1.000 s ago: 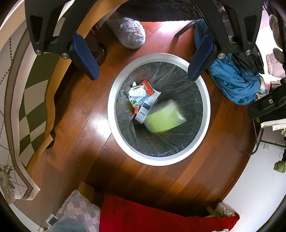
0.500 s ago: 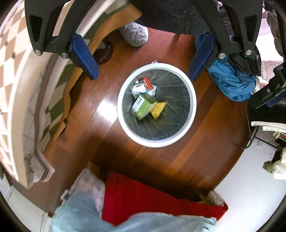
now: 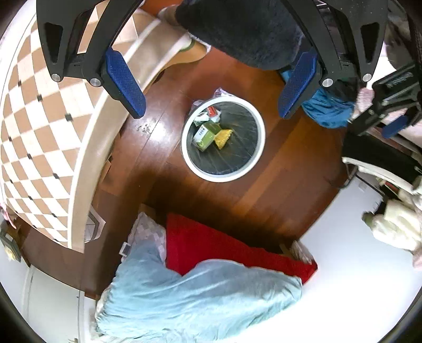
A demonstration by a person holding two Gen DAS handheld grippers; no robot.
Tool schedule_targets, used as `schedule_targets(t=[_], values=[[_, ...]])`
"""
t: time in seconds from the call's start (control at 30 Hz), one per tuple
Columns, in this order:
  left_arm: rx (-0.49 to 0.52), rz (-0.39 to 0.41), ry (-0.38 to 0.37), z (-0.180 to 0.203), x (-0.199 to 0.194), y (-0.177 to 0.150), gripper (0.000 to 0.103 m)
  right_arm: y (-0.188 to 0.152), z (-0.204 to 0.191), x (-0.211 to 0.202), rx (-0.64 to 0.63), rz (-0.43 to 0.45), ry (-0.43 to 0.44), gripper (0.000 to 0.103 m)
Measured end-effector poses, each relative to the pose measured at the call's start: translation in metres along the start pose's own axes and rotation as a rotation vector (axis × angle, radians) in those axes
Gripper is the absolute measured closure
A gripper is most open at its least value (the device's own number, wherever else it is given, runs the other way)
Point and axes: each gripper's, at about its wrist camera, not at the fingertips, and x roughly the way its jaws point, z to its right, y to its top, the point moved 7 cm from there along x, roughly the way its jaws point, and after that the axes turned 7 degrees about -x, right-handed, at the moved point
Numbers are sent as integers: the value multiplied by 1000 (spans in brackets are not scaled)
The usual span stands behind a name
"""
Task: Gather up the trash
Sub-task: 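Swing both tools back toward the table, then grasp the red cola can with the right tool while the left tool grasps the clear plastic lid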
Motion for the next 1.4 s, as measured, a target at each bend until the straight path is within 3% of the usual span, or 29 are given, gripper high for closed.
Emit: schedule_targets(t=[0.17,0.3,0.47,0.63,0.77,1.03,1.17,1.4], values=[[46,68,18,41,-31,-5,0,-18,32,-43,86,43,28,2],[78,64,-27,97,-38,-15,0,-44,96,-76,192,65,-18,2],[178,59,-75,201,-35,-43,0,-91,220,-119,360,56,-195,2],[291,2,-127,323,-20,-84,0,-141,358,-165,488,40,-422,2],[380,-36,-139,418,-7,-106,0,-175,456,-197,573,52,-554,2],[498,-155,-210,531,17,-126,0,-185,582,-206,631,154,-612,2],[569,-159,-197,565,25,-128,0,-176,618,-192,667,181,-579,2],[589,-173,-199,587,35,-130,0,-164,646,-173,695,218,-534,3]])
